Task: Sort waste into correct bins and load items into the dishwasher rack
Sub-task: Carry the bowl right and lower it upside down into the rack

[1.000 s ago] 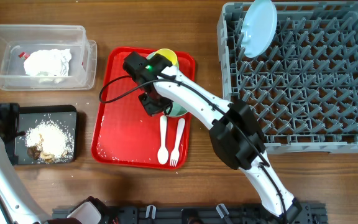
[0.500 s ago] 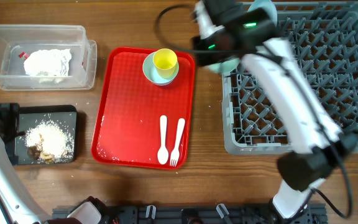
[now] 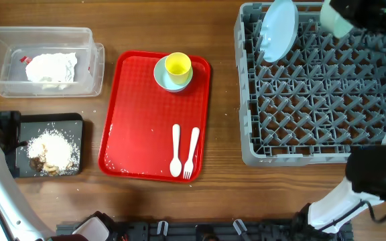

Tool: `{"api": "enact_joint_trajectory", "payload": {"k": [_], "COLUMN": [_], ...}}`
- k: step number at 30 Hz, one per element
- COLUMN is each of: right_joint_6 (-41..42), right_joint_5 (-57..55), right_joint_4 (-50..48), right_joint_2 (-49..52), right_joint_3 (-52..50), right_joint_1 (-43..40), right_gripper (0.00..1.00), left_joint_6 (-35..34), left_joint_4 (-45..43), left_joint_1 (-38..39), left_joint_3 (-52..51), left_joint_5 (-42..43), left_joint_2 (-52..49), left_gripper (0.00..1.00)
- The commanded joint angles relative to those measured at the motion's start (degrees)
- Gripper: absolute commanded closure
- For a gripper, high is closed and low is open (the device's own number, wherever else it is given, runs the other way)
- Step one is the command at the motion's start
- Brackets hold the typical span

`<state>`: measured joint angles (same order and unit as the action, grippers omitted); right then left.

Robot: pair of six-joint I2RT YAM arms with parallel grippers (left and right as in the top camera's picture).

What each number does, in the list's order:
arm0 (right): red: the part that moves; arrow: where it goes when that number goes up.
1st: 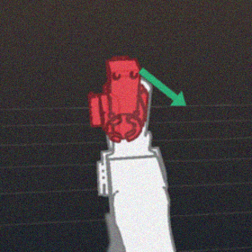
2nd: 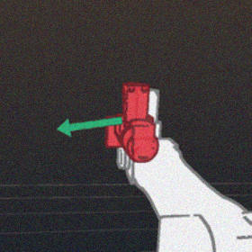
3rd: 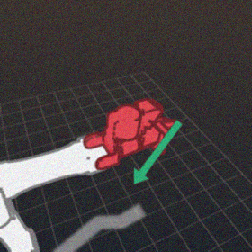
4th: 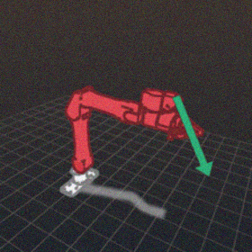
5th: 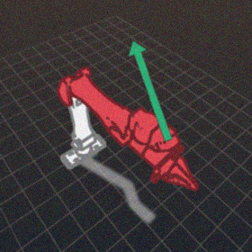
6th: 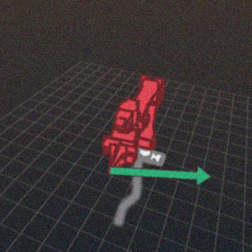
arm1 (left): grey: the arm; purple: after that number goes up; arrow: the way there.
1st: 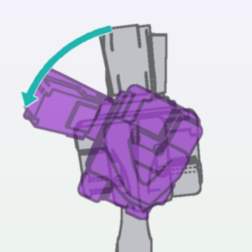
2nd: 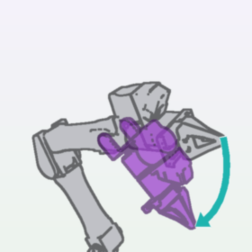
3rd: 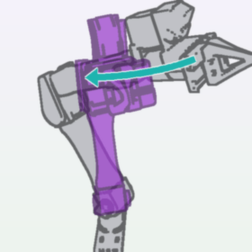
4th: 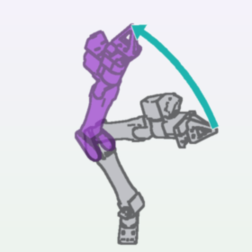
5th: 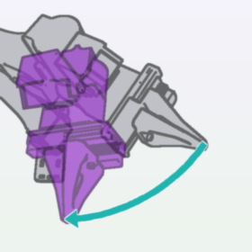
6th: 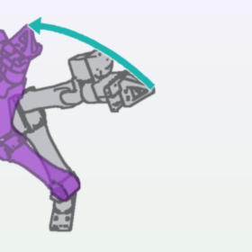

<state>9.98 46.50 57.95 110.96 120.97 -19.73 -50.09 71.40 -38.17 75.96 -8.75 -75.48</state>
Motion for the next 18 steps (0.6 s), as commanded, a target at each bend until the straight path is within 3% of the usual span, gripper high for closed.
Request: {"api": "enact_joint_trajectory", "payload": {"k": [1, 6, 9, 16, 18], "right_joint_6": [-1.2, 0.1, 5.7, 9.5, 9.2], "right_joint_5": [19.2, 31.3, 33.5, 32.6, 26.6], "right_joint_4": [-2.4, -8.7, -14.0, -15.8, -11.2], "right_joint_2": [8.2, 17.8, 22.0, 24.5, 24.6], "right_joint_3": [0.4, 0.4, 0.4, 0.4, 0.4], "right_joint_1": [-3.3, -3.6, -3.7, -4.0, -3.9], "right_gripper": [0.96, 0.96, 0.96, 0.96, 0.96], "left_joint_6": [-0.1, -0.1, -0.1, -0.1, -0.1], "left_joint_4": [0.0, 0.0, 0.0, 0.0, 0.0], "left_joint_1": [-0.3, -0.3, -0.3, -0.3, -0.3], "left_joint_3": [-0.2, -0.2, -0.2, -0.2, -0.2], "left_joint_5": [-0.8, -0.8, -0.8, -0.8, -0.8], "left_joint_2": [-0.3, -0.3, -0.3, -0.3, -0.3], "left_gripper": [0.0, 0.0, 0.0, 0.0, 0.0]}}
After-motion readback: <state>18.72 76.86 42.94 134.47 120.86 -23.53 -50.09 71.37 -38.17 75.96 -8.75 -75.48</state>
